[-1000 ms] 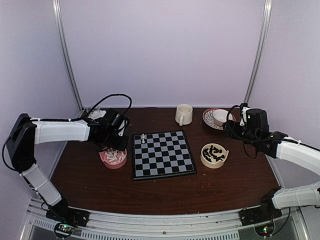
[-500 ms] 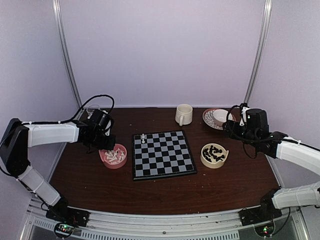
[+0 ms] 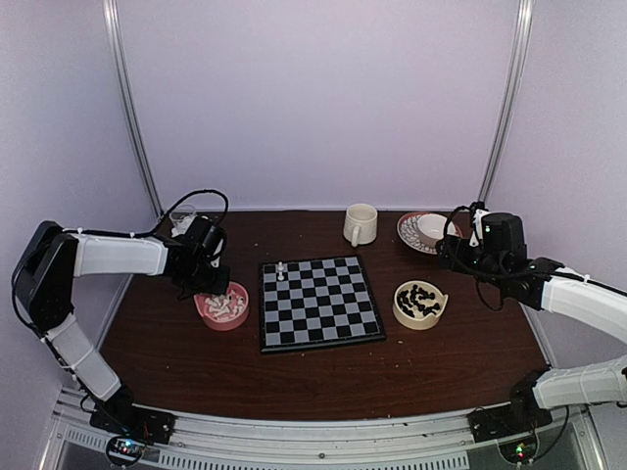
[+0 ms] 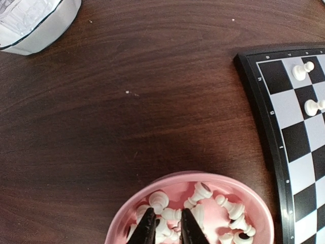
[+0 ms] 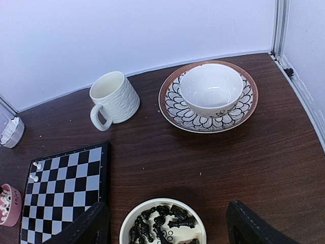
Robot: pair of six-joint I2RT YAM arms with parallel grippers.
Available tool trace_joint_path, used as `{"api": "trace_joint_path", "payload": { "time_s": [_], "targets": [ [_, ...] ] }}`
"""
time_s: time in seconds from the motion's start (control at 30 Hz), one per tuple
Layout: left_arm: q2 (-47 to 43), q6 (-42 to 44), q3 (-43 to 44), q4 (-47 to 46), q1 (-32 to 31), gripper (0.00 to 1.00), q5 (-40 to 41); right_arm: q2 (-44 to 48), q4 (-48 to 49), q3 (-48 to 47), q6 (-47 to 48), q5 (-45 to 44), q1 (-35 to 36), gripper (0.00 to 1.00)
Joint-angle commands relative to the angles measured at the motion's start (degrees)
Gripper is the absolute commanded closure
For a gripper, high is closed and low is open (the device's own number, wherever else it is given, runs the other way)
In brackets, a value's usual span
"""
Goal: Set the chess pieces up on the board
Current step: Pick up the pawn from the storage box.
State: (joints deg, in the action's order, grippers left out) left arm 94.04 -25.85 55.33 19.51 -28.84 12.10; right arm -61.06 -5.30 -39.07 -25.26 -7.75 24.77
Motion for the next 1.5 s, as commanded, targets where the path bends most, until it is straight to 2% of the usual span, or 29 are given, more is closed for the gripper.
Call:
{"api": "trace_joint_path", "payload": {
  "time_s": [0.0, 1.1, 1.47],
  "targets": [
    [1.4, 0.5, 2.4, -1.1, 1.0, 0.81, 2.3, 1.0, 0.7, -0.6, -0.1, -0.6, 0.3, 0.18],
    [6.4, 0.0, 4.2, 2.9, 1.3, 0.85, 1.5, 1.8, 0.3, -0.5, 0.0, -1.0, 0.4, 0.17],
    [3.8, 0.3, 3.5, 2.2, 1.3, 0.94, -0.7, 1.5, 0.4, -0.6, 0.0, -1.2, 0.4, 0.17]
  ]
}}
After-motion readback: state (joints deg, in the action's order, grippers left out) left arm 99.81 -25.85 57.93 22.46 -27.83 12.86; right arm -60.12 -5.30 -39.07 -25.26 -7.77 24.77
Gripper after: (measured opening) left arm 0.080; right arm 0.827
